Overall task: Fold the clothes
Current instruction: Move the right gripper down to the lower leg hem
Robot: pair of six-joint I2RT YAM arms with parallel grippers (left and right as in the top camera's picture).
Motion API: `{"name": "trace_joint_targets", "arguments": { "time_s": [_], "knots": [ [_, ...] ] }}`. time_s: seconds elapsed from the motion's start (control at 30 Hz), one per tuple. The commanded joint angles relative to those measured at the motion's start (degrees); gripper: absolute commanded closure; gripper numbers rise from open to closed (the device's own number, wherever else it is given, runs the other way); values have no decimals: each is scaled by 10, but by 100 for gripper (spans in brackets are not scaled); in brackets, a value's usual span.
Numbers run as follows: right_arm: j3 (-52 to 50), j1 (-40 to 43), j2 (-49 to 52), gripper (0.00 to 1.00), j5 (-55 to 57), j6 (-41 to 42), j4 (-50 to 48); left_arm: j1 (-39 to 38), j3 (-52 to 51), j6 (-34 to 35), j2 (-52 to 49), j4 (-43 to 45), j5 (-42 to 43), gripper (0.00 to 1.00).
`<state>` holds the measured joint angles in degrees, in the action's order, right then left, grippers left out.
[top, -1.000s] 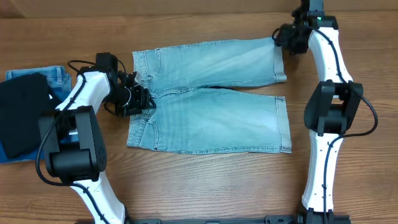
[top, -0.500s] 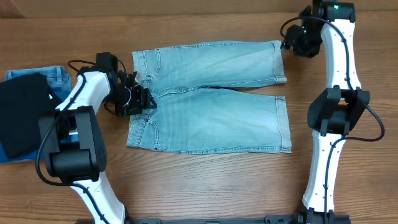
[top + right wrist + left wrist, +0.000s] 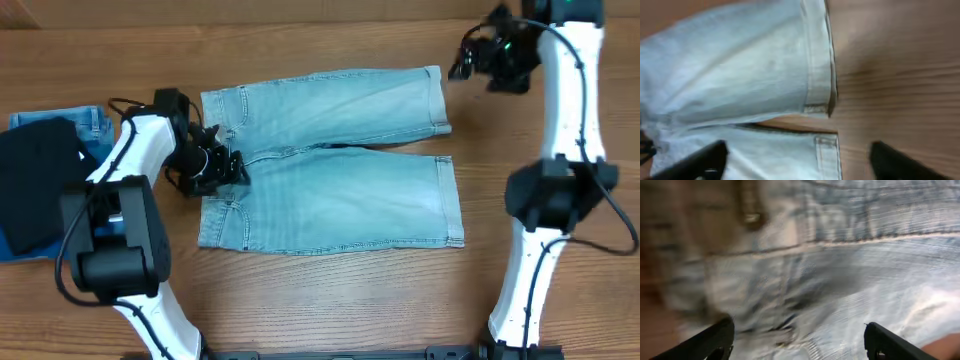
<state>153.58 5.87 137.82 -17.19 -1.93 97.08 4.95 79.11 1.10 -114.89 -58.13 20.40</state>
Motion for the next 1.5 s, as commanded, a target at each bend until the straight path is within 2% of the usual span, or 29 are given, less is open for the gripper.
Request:
{"name": "trace_joint_targets", "arguments": {
  "time_s": [0.0, 0.17, 0.27, 0.4, 0.47, 0.6, 0.8, 0.9, 1.2, 1.27, 1.37, 1.47],
  "knots": [
    [-6, 0, -84, 0, 22, 7, 0, 5, -6, 3, 92, -3, -71, 12],
    [-78, 8, -118, 0, 62, 22, 0, 5, -6, 3, 180, -6, -71, 11],
    [-201, 23, -200, 0, 63, 35, 0, 5, -6, 5, 204, -29, -76, 11],
    [-445, 35, -337, 0, 52, 35, 0, 5, -9, 101, 204, -80, -159, 9],
    [-515, 35, -354, 0, 30, 35, -7, 5, -22, 110, 204, -87, -143, 9],
    [-663, 35, -355, 0, 3, 35, -69, -17, -124, 107, 204, -39, -106, 9],
    [-831, 36, -355, 0, -42, 35, -196, -50, -227, 107, 204, 31, -72, 8],
    [-893, 36, -355, 0, -70, 23, -255, -50, -247, 108, 204, 51, -69, 8],
    [-980, 40, -359, 0, -79, 35, -327, -50, -257, 110, 204, 61, -70, 8],
    [-981, 40, -418, 0, -14, 87, -331, -50, -257, 110, 204, 59, -70, 8],
    [-1017, 40, -599, 0, 56, 158, -357, -50, -257, 110, 203, 56, -70, 8],
    [-1069, 40, -735, 0, 67, 170, -389, -50, -257, 110, 204, 59, -70, 8]
  ]
}}
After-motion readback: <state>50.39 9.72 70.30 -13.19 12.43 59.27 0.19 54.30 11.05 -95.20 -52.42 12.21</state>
